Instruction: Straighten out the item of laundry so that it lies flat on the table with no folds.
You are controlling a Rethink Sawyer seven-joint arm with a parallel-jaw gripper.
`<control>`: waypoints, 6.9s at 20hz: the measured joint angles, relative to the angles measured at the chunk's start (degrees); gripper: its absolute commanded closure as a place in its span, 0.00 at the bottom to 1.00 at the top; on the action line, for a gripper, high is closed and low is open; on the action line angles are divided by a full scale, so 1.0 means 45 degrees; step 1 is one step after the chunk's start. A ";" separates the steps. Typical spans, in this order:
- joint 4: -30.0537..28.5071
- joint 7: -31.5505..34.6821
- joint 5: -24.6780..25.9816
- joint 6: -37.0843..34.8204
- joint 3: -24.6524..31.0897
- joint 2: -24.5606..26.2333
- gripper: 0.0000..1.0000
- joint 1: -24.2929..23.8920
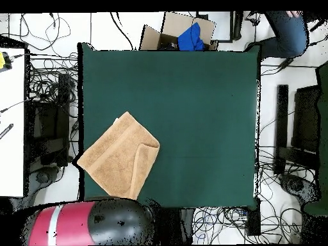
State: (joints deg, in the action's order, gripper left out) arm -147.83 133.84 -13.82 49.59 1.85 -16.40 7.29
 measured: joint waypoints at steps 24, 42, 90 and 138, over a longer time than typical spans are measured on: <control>0.1037 0.0000 0.1506 0.0865 -0.0656 0.1125 0.00 -0.1104; 0.1065 0.0000 0.1959 0.0507 -0.1528 0.0562 0.00 -0.1689; 0.2022 0.0000 0.4769 -0.0255 -0.3443 0.0689 0.00 -0.3016; 0.2862 0.0000 0.2179 -0.1746 -0.2237 -0.0340 0.00 -0.0614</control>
State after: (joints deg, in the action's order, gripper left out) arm -134.95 133.84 -4.02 41.73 -8.22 -17.93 4.53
